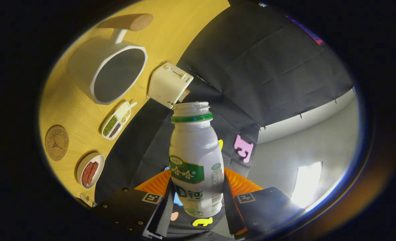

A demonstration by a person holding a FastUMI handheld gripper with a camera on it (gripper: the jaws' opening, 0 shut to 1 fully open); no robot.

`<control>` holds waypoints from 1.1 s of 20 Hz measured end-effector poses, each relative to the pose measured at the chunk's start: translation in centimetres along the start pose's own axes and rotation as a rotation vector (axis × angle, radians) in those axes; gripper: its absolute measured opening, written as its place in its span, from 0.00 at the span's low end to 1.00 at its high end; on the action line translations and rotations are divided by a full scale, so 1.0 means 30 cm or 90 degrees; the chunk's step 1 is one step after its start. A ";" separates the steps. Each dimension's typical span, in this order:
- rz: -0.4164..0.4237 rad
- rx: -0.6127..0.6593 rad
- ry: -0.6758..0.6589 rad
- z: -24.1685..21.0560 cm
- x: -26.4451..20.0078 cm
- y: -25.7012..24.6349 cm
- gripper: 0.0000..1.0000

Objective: Take the bottle from table, then pour the juice into the cup, finally place the bottle on the coaster

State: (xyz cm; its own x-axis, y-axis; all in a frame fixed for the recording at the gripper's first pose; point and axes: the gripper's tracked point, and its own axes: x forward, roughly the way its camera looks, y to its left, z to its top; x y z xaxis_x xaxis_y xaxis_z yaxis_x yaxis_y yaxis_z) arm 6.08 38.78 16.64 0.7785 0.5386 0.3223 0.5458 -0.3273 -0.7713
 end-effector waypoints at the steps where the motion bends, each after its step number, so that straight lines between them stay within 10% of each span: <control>1: 0.001 0.000 0.000 0.001 0.002 0.002 0.66; 22: 0.018 -0.038 -0.001 0.016 -0.020 0.065 0.66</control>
State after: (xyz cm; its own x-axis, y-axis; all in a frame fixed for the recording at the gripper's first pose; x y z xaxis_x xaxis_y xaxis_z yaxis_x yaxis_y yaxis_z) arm 6.52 38.19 14.68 0.7940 0.5289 0.2998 0.5404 -0.3881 -0.7465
